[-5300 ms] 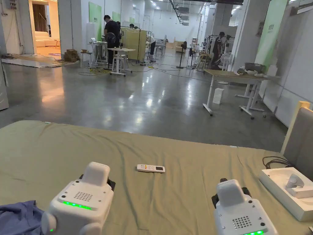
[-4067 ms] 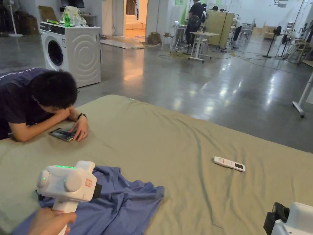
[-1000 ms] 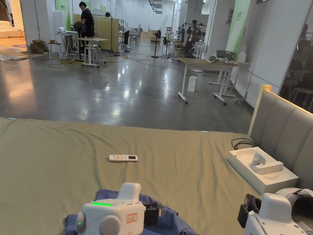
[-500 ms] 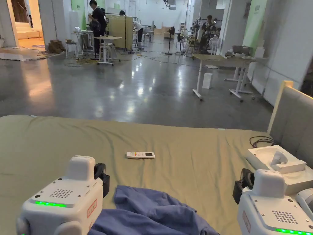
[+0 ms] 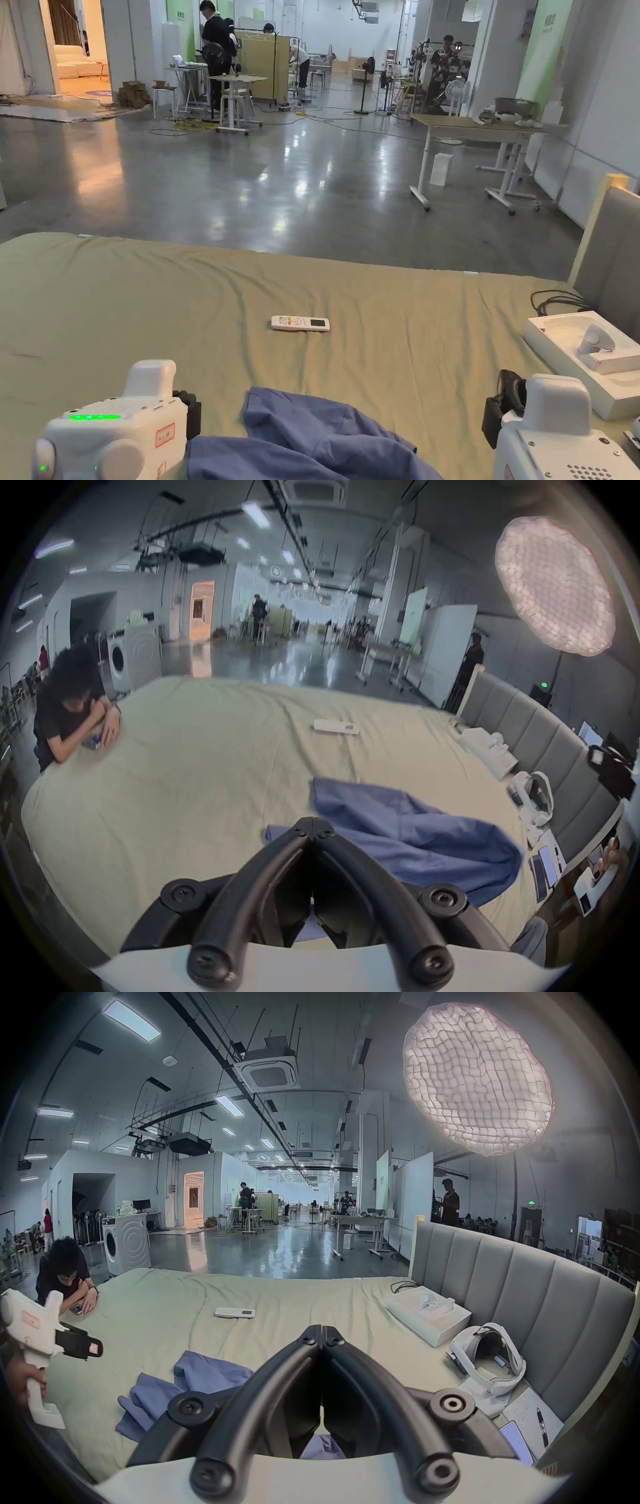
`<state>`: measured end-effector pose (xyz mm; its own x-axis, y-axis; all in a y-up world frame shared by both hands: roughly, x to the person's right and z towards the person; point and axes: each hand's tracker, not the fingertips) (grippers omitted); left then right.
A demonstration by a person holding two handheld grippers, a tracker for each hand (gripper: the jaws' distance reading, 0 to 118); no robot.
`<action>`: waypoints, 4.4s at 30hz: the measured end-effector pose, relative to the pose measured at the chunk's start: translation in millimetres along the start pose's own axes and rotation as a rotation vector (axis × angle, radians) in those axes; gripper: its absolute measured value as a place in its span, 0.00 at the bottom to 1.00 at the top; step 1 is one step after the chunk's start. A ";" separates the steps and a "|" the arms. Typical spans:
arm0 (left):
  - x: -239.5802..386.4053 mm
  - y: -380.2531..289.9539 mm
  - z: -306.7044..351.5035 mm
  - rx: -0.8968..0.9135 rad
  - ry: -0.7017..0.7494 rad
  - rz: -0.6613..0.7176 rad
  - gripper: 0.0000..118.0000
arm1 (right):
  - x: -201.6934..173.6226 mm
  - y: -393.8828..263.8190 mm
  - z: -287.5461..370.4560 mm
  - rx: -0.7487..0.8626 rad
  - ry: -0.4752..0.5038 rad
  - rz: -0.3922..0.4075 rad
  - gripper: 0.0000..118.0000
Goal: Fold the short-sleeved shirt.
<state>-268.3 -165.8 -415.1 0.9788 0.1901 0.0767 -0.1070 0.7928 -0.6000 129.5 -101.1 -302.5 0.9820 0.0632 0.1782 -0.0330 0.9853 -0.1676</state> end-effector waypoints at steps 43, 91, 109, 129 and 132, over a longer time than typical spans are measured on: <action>-2.6 -18.8 -109.1 -0.248 0.001 -0.116 0.05 | 50.7 -60.3 -56.9 -0.331 -0.053 0.047 0.00; -38.3 107.5 31.1 0.058 0.059 -0.106 0.05 | 91.6 75.4 -72.2 -0.264 0.065 0.033 0.02; -58.6 225.3 107.3 0.246 0.171 -0.095 0.05 | 98.1 206.2 -59.7 -0.034 -0.038 0.064 0.02; -54.4 300.7 19.4 0.271 0.199 -0.059 0.05 | 70.5 237.9 -185.4 -0.017 -0.103 0.063 0.02; -49.6 298.1 7.8 0.270 0.213 -0.073 0.05 | 70.8 228.7 -198.4 -0.023 -0.102 0.056 0.02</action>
<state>-350.1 65.6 -591.5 0.9970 0.0245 -0.0728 -0.0495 0.9298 -0.3646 228.4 97.2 -520.7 0.9545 0.1350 0.2659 -0.0816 0.9759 -0.2023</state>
